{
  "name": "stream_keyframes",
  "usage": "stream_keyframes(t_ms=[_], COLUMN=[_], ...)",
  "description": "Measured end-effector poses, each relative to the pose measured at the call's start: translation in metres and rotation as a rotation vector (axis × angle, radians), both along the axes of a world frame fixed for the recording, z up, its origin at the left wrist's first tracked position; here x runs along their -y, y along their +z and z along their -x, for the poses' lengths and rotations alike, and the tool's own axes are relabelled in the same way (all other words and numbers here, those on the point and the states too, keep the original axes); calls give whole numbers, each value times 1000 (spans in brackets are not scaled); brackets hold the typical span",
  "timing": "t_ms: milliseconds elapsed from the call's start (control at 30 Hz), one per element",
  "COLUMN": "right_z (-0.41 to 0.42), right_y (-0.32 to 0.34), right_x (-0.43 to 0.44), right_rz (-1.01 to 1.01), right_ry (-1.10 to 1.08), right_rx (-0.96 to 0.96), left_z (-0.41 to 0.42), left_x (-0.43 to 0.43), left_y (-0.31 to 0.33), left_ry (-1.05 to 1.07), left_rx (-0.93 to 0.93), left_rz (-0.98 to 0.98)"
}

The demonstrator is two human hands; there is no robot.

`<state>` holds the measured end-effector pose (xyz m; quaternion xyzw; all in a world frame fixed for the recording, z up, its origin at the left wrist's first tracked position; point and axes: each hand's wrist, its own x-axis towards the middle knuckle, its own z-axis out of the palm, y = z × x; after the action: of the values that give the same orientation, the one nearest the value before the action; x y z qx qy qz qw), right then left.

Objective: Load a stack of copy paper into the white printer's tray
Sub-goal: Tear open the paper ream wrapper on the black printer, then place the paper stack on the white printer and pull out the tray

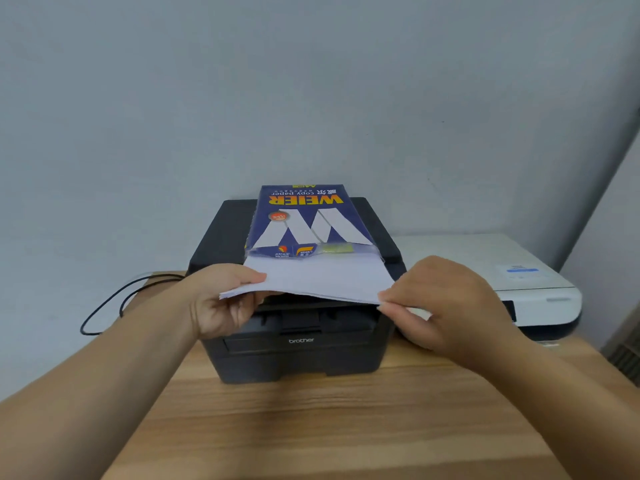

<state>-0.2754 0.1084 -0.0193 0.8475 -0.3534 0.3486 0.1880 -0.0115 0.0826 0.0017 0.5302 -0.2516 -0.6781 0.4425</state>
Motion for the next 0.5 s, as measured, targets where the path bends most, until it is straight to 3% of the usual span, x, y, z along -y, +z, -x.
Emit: stream_keyframes(t_ms=[67,167,267,400,500], right_z=[6,19,21,12,7], right_y=[19,27,25,17,20], right_x=[-13,-4,6,8,3], right_rz=[-498,-1008,-1538,-1761,-1739], right_ry=[-45,-242,-124,-69,-126], right_rx=[348,916,1250,1334,1180], left_z=[4,7,10,14,15], left_x=[-15,-38,-59,-79,-89], left_y=[7,17,26,31,29], left_ry=[-10,-10,0,-4,-15], left_rx=[34,54,83,118,157], left_rz=[27,42,52,73,108])
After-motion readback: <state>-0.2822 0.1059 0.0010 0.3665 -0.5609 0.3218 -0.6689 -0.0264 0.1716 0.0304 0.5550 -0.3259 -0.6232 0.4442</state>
